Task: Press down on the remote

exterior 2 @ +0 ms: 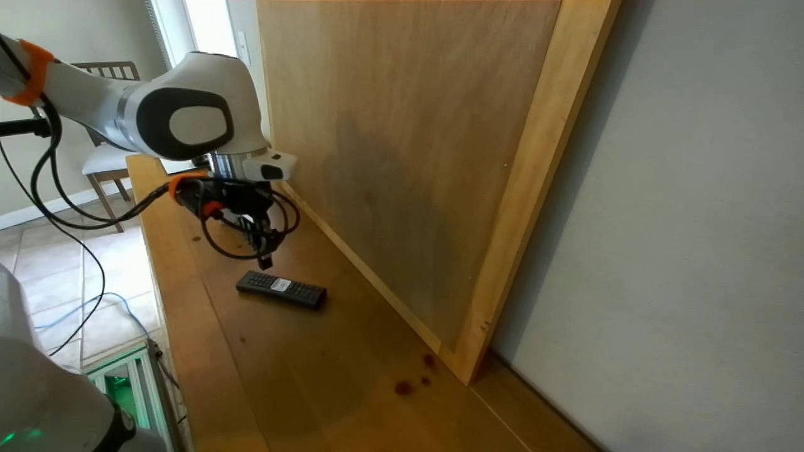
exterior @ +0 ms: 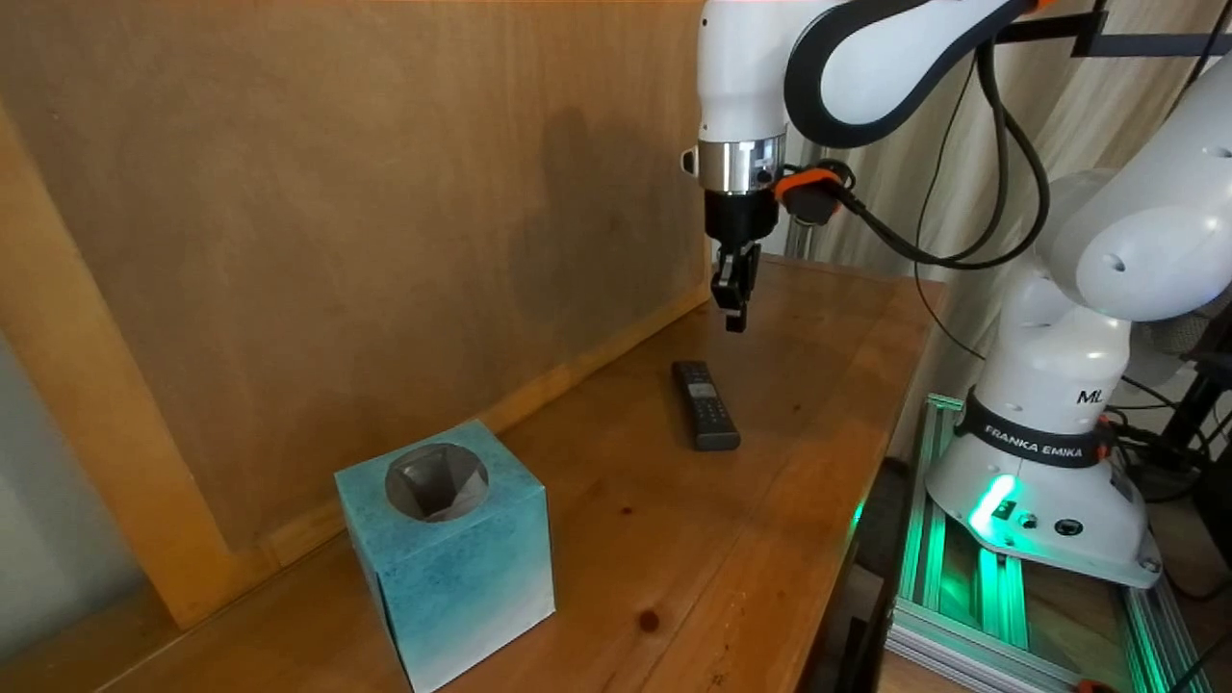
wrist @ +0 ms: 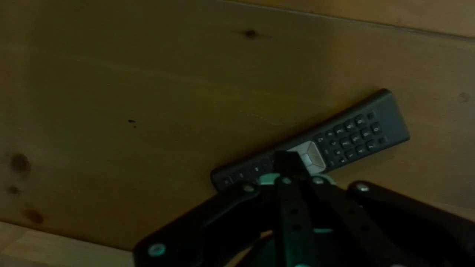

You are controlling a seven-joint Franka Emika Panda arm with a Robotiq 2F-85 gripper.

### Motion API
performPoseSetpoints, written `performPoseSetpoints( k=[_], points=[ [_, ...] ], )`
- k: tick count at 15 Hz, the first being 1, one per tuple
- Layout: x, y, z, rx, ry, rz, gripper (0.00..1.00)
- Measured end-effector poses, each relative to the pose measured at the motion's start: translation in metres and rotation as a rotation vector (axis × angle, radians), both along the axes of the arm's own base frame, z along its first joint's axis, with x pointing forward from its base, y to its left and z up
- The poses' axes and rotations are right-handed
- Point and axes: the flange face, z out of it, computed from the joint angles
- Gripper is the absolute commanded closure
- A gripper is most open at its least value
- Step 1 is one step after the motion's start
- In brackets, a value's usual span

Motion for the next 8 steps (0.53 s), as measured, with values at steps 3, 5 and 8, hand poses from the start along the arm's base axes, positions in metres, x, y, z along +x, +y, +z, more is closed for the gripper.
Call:
performPoseSetpoints(
  k=[3,5,8],
  points=[
    [0.002,0.021,-0.002,0.004,-0.003,0.078,1.0],
    [0.005,0.031,-0.005,0.006,-0.001,0.113,1.0],
    [0.012,0.038,-0.012,0.013,0.007,0.142,1.0]
  ],
)
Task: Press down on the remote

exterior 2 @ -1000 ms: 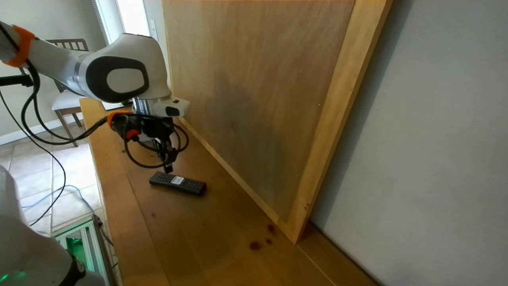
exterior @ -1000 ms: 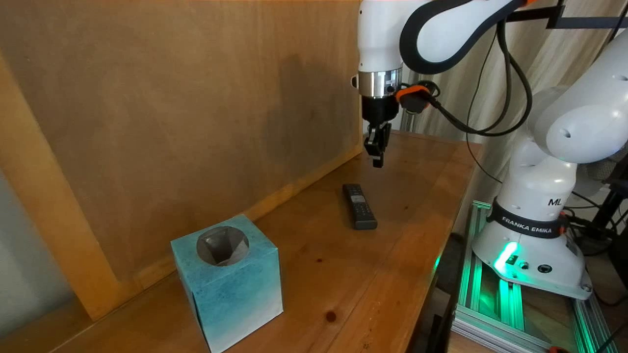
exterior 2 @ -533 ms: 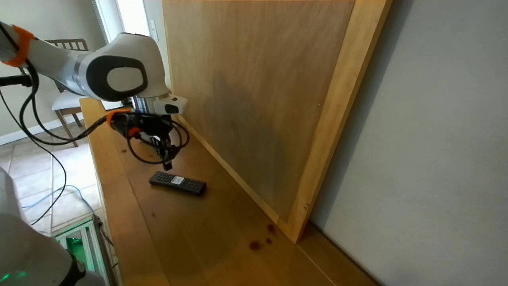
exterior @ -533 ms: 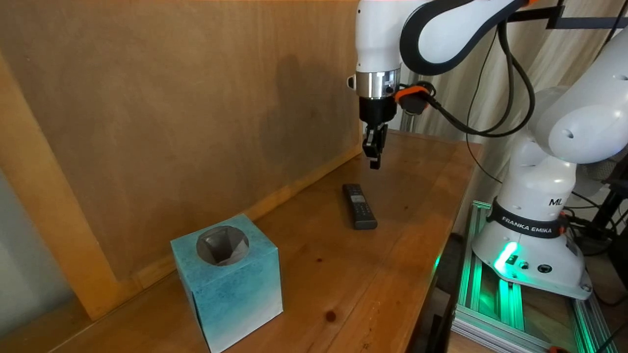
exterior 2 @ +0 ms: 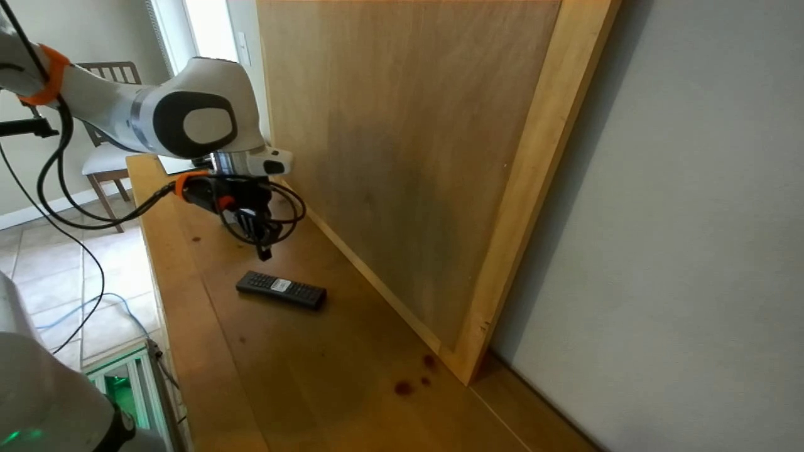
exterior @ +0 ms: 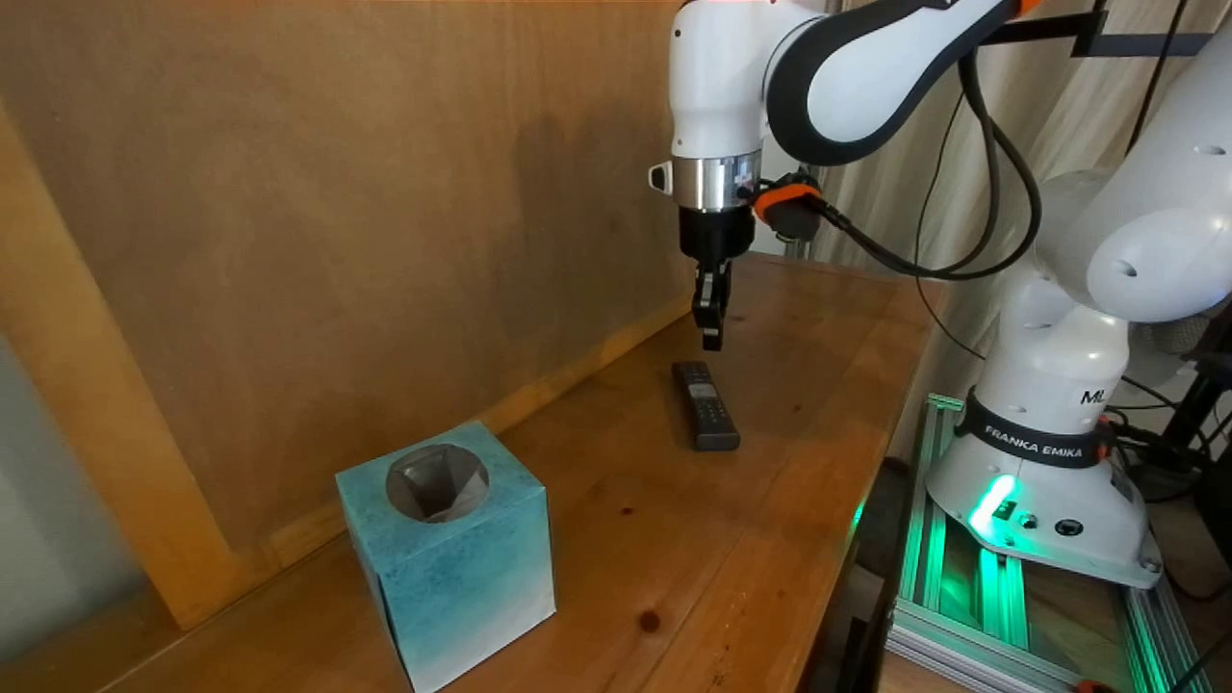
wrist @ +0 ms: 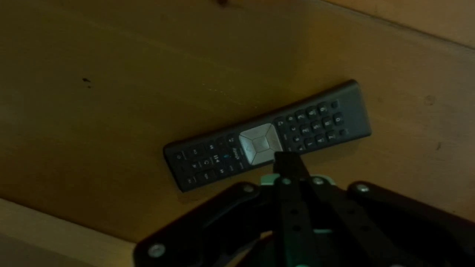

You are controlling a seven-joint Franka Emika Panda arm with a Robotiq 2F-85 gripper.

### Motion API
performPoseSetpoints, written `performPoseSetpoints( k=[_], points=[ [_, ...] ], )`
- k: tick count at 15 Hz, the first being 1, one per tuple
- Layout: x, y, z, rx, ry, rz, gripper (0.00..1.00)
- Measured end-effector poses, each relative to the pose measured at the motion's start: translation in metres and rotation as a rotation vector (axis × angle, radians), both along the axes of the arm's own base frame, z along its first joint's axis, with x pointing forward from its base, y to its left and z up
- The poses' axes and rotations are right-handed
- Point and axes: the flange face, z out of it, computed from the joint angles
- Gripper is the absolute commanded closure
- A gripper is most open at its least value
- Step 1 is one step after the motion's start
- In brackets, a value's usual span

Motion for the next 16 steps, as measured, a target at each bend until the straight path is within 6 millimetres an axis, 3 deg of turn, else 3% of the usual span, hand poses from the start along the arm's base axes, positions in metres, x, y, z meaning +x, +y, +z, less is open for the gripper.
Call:
performPoseSetpoints(
  k=[8,16],
  points=[
    [0.02,0.004,-0.015,-0.027,0.026,0.063,1.0],
    [0.026,-0.009,-0.032,-0.04,0.078,0.085,1.0]
  ],
)
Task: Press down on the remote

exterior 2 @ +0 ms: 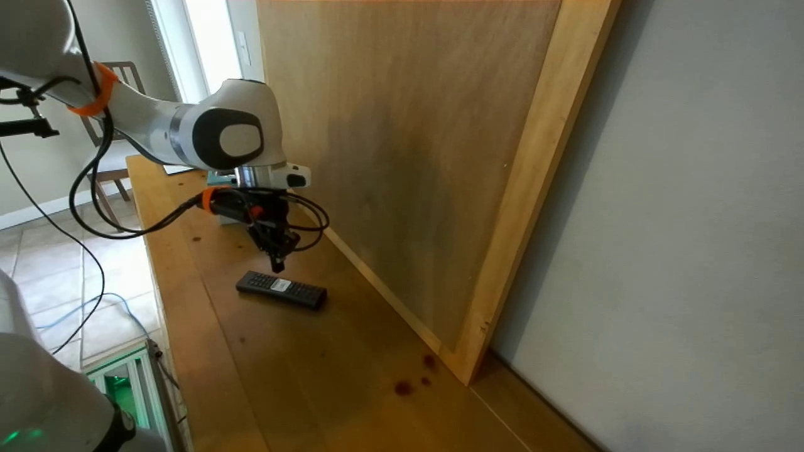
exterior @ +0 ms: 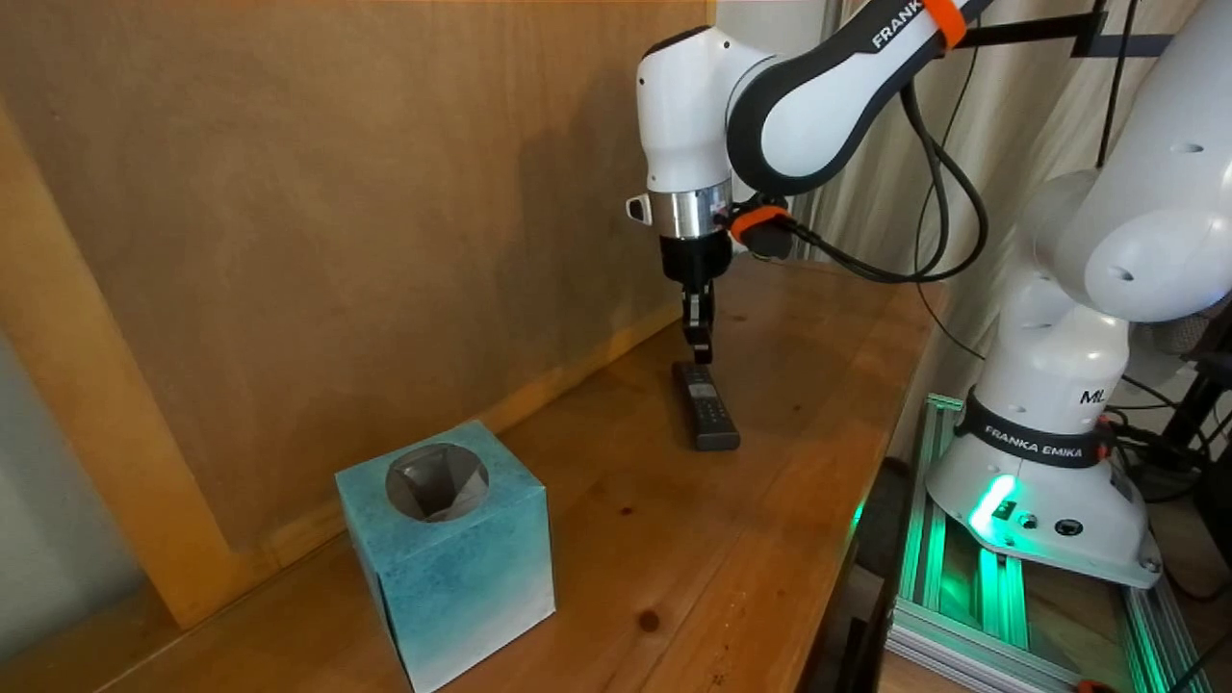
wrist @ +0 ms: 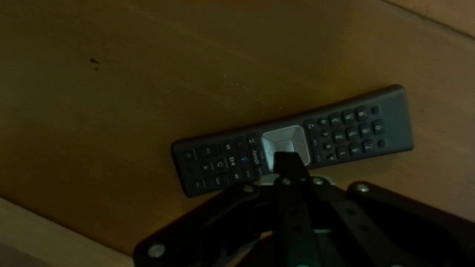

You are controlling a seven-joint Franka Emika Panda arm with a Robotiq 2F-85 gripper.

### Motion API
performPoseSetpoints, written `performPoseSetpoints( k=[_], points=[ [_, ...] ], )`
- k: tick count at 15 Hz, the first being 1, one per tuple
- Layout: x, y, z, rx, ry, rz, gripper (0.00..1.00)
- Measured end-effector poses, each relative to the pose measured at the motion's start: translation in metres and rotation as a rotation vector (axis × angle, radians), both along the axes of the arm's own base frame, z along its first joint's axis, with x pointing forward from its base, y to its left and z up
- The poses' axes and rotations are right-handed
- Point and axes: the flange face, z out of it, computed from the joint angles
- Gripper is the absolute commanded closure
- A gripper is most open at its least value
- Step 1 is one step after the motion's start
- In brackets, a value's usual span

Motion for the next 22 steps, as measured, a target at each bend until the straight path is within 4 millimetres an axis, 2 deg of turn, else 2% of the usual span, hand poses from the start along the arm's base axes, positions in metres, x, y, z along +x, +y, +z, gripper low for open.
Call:
performPoseSetpoints(
  k=[11,22],
  points=[
    [0.008,0.001,-0.021,-0.01,0.06,0.026,1.0],
    [0.011,-0.001,-0.031,-0.029,0.103,0.027,1.0]
  ],
)
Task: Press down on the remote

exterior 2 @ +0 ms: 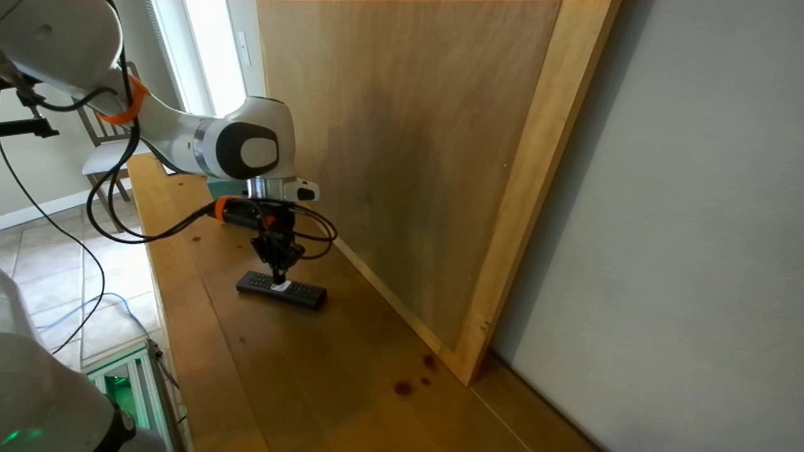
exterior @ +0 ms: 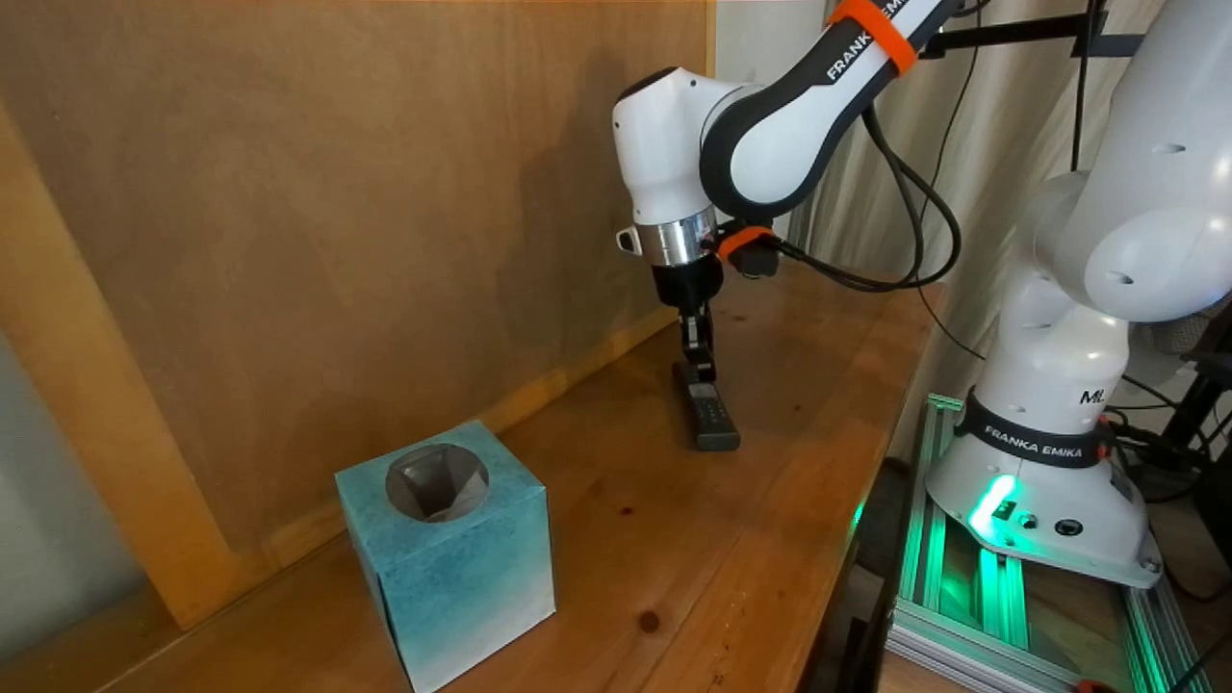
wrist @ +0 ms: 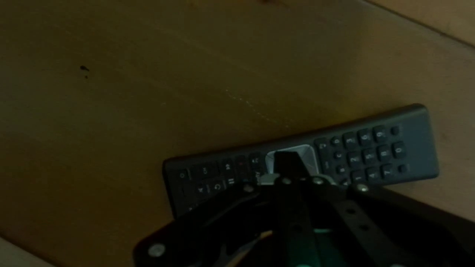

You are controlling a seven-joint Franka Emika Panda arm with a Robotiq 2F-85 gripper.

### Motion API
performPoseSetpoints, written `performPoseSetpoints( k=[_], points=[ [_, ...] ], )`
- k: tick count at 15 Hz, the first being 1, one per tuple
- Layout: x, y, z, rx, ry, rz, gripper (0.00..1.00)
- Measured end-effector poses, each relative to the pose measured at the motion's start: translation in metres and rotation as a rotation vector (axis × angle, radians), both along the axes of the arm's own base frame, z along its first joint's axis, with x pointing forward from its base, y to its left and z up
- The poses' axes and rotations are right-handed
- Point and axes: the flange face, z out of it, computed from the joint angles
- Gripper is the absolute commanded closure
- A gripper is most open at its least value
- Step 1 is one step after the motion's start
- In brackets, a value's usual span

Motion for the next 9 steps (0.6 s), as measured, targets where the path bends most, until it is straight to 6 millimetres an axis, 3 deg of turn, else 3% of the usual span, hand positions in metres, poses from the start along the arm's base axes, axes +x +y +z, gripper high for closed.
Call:
performPoseSetpoints(
  k=[9],
  points=[
    [0.0024,0.0011,-0.008,-0.014,0.044,-0.007,1.0]
  ],
)
